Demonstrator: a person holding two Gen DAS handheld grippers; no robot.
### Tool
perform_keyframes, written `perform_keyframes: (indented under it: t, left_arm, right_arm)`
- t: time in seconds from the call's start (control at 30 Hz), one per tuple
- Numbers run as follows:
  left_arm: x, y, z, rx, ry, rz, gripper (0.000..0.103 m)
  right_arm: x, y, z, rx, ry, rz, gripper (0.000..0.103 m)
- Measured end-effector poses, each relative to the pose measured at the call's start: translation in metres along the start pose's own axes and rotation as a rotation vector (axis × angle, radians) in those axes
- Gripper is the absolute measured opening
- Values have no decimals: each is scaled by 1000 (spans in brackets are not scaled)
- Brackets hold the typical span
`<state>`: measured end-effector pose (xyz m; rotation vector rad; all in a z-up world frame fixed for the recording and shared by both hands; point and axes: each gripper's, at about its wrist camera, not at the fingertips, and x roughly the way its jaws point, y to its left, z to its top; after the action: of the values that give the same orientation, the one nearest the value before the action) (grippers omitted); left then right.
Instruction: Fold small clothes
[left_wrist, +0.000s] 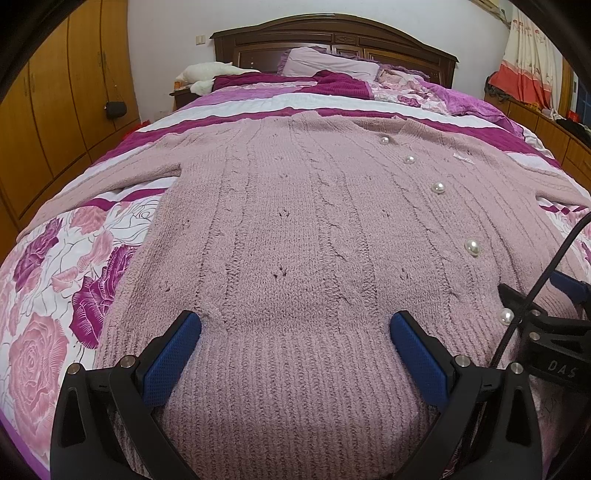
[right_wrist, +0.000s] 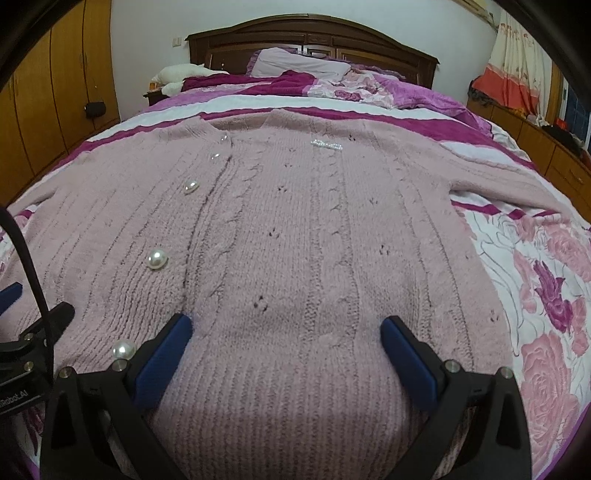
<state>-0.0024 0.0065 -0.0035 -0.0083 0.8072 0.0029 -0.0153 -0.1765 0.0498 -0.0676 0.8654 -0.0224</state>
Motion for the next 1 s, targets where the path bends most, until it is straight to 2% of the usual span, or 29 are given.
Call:
perform_keyframes:
  t: [0.3,0.87,1.0]
  left_arm:
    - [-1,-1,0,0,0,1,85]
    - [0,0,3,-8,3,-8,85]
    - [1,-5,3,9,5,18,85]
  right_arm:
    - [-1,-1,-1,5,-6,11,103]
    - [-3,3,-1,-8,-2,-24,103]
    - [-4,6,-1,-16,5,-42,103]
